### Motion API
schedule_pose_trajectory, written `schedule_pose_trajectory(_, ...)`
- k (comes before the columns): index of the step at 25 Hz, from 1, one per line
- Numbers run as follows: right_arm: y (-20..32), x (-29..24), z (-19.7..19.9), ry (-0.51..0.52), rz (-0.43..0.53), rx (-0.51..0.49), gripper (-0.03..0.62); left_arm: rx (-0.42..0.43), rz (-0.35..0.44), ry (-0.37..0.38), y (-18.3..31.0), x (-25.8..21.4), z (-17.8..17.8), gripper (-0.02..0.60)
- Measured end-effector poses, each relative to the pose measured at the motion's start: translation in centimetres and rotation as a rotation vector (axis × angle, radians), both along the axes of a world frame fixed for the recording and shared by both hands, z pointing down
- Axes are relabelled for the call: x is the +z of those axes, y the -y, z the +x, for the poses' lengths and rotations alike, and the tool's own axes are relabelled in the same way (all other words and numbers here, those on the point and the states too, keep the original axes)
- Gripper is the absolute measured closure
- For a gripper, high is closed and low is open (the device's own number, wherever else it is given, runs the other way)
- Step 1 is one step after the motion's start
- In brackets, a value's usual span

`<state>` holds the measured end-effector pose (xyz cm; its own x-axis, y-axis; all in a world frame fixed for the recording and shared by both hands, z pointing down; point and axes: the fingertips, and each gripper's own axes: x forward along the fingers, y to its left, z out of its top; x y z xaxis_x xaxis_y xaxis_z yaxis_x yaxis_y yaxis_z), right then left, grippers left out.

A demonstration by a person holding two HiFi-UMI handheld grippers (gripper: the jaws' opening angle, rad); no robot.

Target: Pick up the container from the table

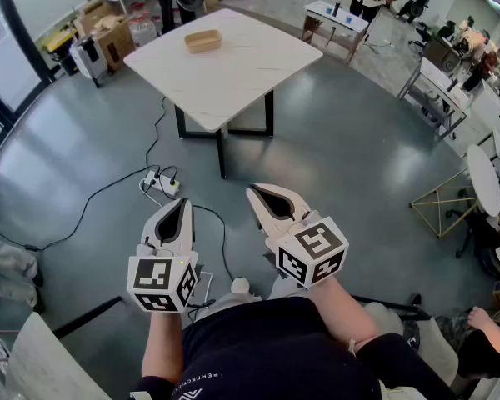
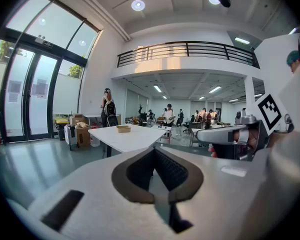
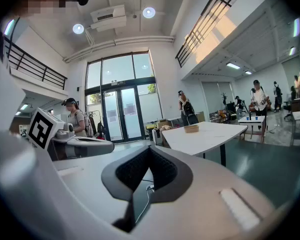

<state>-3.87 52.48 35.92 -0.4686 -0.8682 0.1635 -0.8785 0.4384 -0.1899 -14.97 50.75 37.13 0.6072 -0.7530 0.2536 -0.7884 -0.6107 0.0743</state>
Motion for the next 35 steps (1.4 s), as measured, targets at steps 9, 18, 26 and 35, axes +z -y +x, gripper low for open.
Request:
schedule_pose_trajectory(9,1.6,0.1,-0.6,0.041,-0.001,0.008,0.599,0.026,-0.003,0.008,1.4,0.5,-0.1,0.586)
schedule_pose_trajectory(18,3.0,1.8,-1.8,0.076,-0.044,0.012,0.599,0.029,-0.054,0.024,2.3,2.8,-1.4,0.586)
schedule_pose_trajectory(26,6.2,3.3,-0.2,0.104,-0.077,0.032,0.599,0.047,-0.093,0.028,5.9,4.0,0.4,0.586)
schedule_pose_trajectory(35,13.8,2.0,3.8,0.133,-0.103,0.015,0.599,0.047,-0.116,0.01,12.5,2.6,5.0,0.586)
